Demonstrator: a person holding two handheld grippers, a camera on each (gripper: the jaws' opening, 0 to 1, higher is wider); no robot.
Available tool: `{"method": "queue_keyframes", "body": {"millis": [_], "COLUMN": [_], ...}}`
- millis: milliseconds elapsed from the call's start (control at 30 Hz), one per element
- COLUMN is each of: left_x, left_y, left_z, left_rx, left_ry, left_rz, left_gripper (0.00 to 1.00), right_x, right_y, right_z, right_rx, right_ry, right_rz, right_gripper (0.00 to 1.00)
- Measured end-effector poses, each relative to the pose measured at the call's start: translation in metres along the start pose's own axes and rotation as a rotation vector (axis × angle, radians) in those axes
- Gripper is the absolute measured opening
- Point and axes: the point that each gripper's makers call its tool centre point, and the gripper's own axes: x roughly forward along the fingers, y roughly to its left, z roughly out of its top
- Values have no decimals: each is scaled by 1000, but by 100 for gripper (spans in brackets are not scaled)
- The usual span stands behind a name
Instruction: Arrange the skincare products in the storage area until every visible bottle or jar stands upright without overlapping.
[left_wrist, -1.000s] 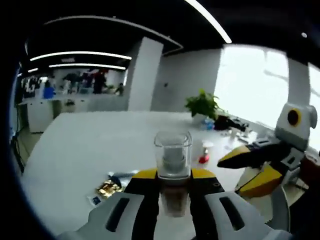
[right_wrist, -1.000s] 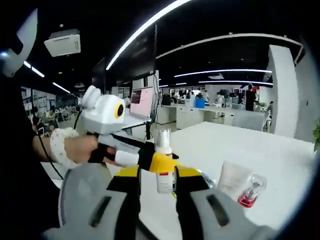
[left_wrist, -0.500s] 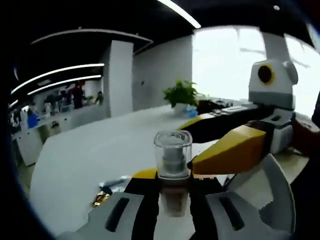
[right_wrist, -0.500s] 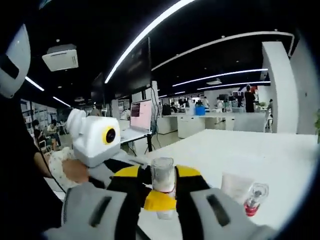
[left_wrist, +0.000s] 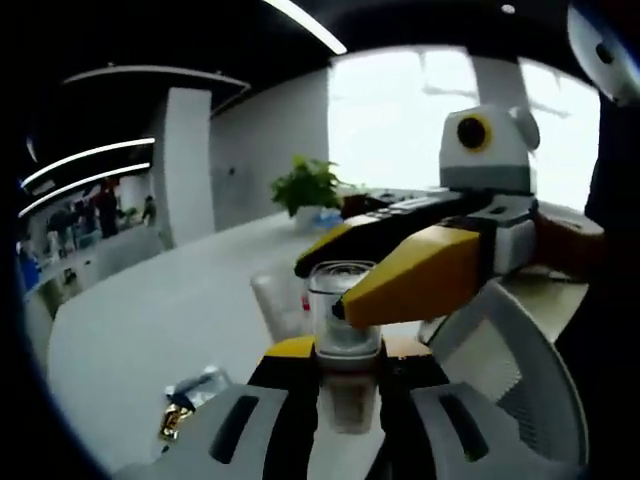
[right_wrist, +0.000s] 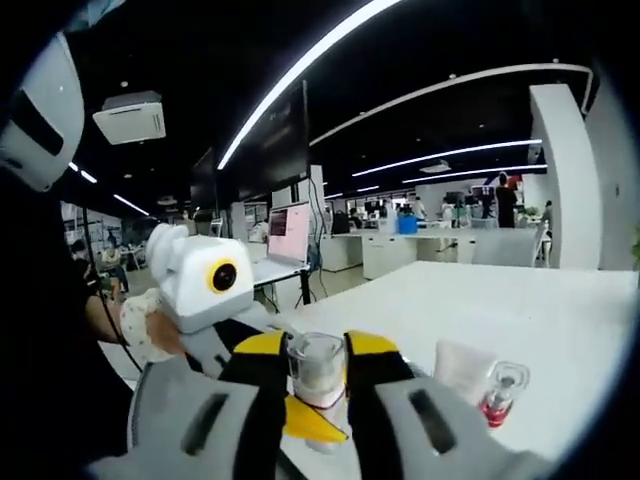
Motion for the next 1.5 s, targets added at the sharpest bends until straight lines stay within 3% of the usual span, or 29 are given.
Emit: {"method": "queue_keyframes", "body": {"millis": [200, 400, 467, 767, 1067, 1267, 1500], "left_x": [7, 11, 11, 6, 4, 8, 14], "left_y": [-5, 2, 3, 19, 33, 35, 46], "left_z": [0, -3, -5, -24, -44, -49, -59], "left_rx": [-7, 85, 72, 40, 12, 9, 16], "left_ry": [16, 14, 26, 75, 137, 166, 242], "left_rz": [-34, -1, 5, 62, 103, 96, 80], "left_gripper": [19, 20, 20, 23, 20, 19, 18], "right_x": [-6, -5, -2, 21, 33, 34, 42], "right_y": [-7, -16, -18, -20, -21, -25, -33], "right_z": [-2, -7, -10, -37, -54, -59, -68], "right_rx": [5, 27, 29, -41, -13, -2, -10], "right_ry": [13, -15, -17, 51, 81, 102, 169], "right_rz": [-20, -69, -74, -75, -67, -75, -90], "right_gripper": [21, 20, 20, 20, 20, 20, 20]}}
